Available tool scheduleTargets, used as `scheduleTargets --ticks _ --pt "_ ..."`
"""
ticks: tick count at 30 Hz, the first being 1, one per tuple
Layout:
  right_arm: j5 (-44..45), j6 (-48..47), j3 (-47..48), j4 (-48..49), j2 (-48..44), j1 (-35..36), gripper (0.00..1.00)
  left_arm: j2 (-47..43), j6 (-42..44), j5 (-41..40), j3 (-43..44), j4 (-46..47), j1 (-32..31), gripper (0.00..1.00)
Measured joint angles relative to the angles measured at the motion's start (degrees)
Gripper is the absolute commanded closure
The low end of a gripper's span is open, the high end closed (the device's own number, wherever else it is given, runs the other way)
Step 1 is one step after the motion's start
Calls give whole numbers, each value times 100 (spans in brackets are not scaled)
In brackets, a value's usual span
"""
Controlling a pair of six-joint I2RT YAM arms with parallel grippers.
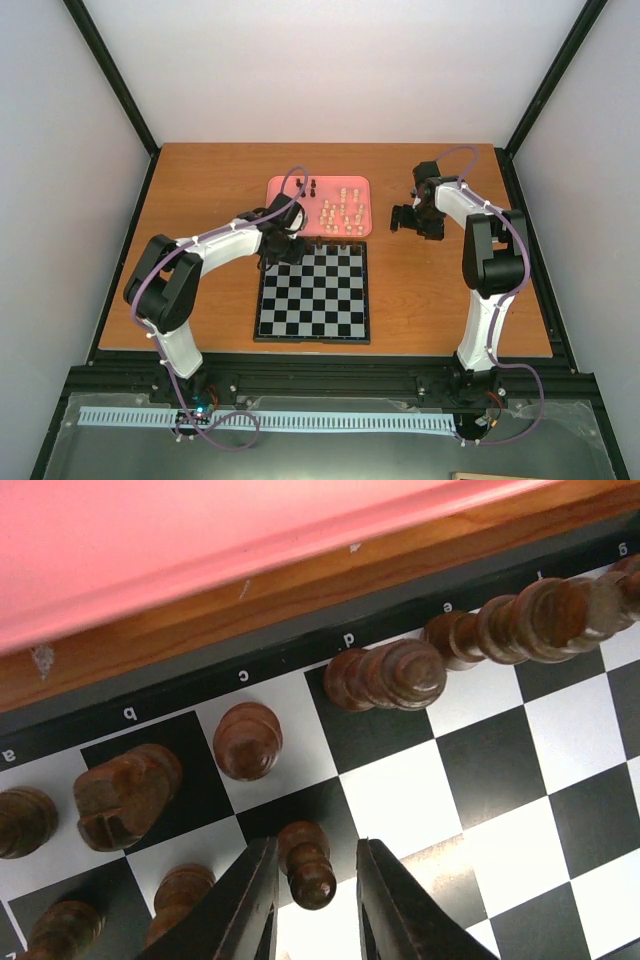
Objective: Set up the chess pieces on the board
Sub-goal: Place the chess piece on the chessboard, then pick up the chess piece from the storage box.
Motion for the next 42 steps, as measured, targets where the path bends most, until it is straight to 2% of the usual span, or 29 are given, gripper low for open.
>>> scheduleTargets --ticks 7,11,13,19,25,29,33,42 --pt "-2 2 0 0 0 2 0 -2 46 -2 225 -245 0 70" --pt "0 0 0 9 0 0 0 -61 87 -22 540 -520 0 64" --pt "-2 2 0 20 0 0 0 -144 133 -63 763 -682 0 59" --pt "-26 7 4 24 0 0 0 -46 256 -59 1716 -966 232 56" --pt "-68 28 120 17 0 0 0 1495 313 -197 3609 -1239 728 56" --pt "-87 31 249 0 0 0 0 2680 323 -345 4804 -1530 844 56" --pt "-94 28 459 -79 48 0 0 3506 315 -411 5759 -1818 852 56" --pt "-111 24 658 -166 299 0 0 3847 136 -496 6229 -1939 962 57"
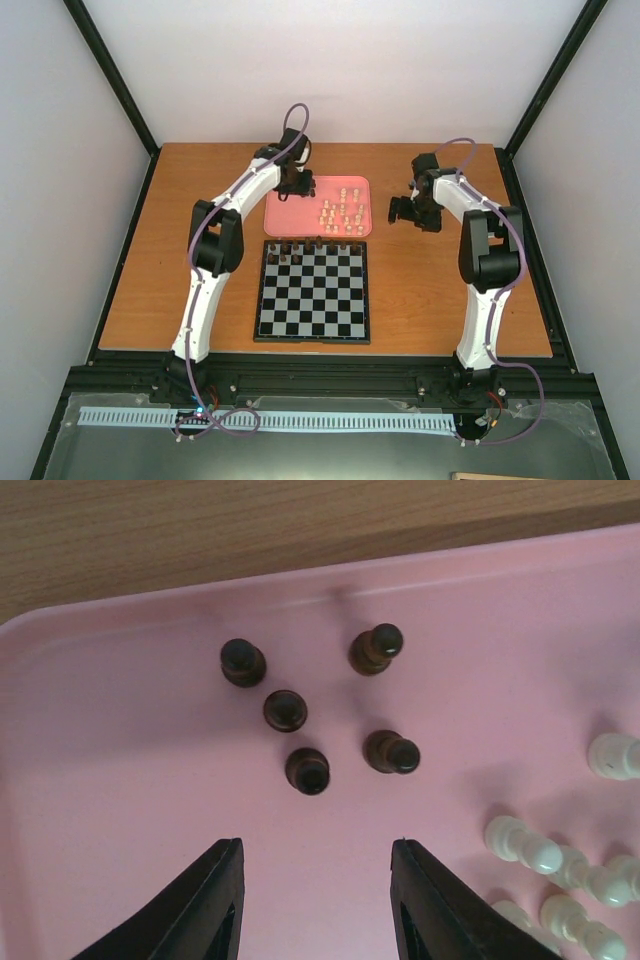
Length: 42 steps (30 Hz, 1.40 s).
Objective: Set up the chess pieces on the board
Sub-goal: Pick up the chess piece from the storage box.
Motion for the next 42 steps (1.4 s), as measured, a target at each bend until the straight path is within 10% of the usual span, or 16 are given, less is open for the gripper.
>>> scheduleTargets --ticks 19,31,42 --pt "72 -26 192 -282 155 0 0 658 -459 -94 527 31 76 63" --pt "140 -46 310 -407 258 0 0 835 -623 -63 669 120 127 94" --pt "133 -44 319 -404 260 0 0 570 -640 -26 466 24 138 98"
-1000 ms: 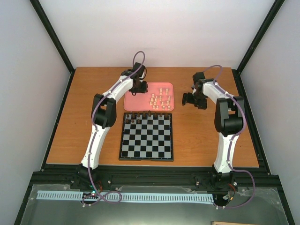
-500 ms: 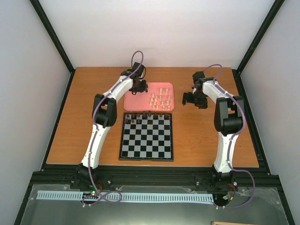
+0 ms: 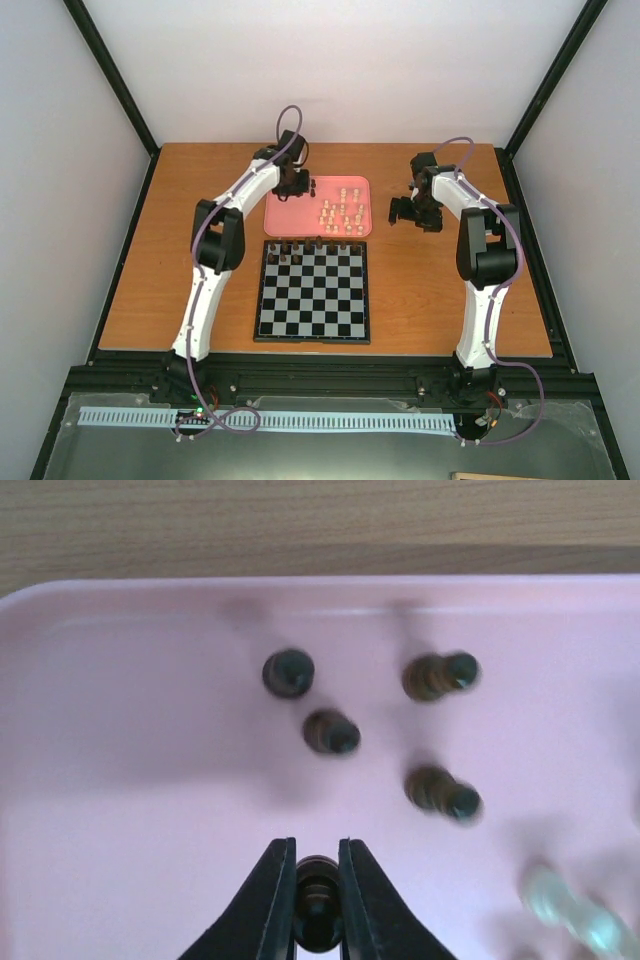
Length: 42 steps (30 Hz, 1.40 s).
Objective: Set up the chess pieces on the board
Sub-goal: Pick up the chess piece from the storage box, then place the chess piece on the chessboard.
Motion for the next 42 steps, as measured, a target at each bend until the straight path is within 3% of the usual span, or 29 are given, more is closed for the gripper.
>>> scheduleTargets --ticks 14,22,42 --pt "-57 9 -297 238 -9 0 0 -4194 398 728 -3823 597 -271 97" --pt "-63 17 -466 326 -146 0 0 -4310 658 879 -5381 846 -1016 98" --pt "-22 20 -697 428 -389 0 0 -4328 691 817 -6087 1408 -1320 99"
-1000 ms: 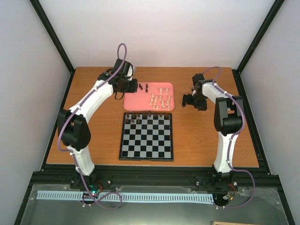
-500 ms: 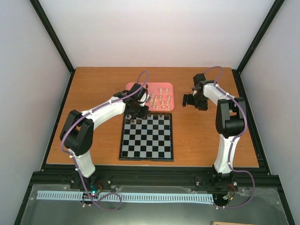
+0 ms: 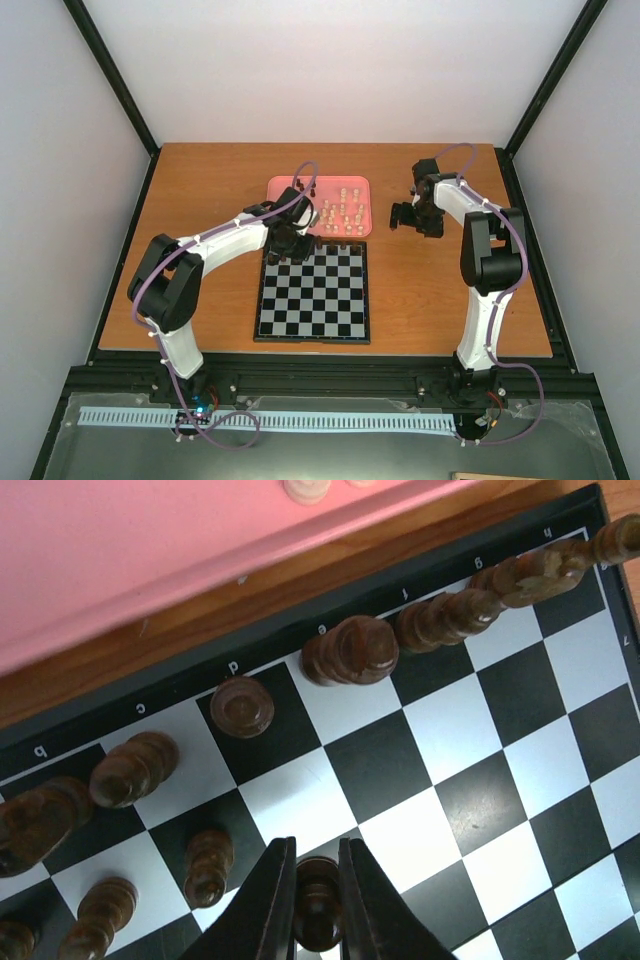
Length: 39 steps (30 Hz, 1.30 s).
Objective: Set up the chess pieces on the board
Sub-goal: Place the chess piece on the chessboard.
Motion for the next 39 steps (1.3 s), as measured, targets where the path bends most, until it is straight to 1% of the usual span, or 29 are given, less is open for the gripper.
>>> scheduleTargets --ticks 11,22,39 --pt "22 0 0 0 -2 0 0 247 83 17 79 120 -7 99" --pt "24 0 -114 52 -13 0 0 411 140 26 142 98 -24 93" --pt "24 -2 -114 59 -13 0 0 553 177 20 256 87 -31 91"
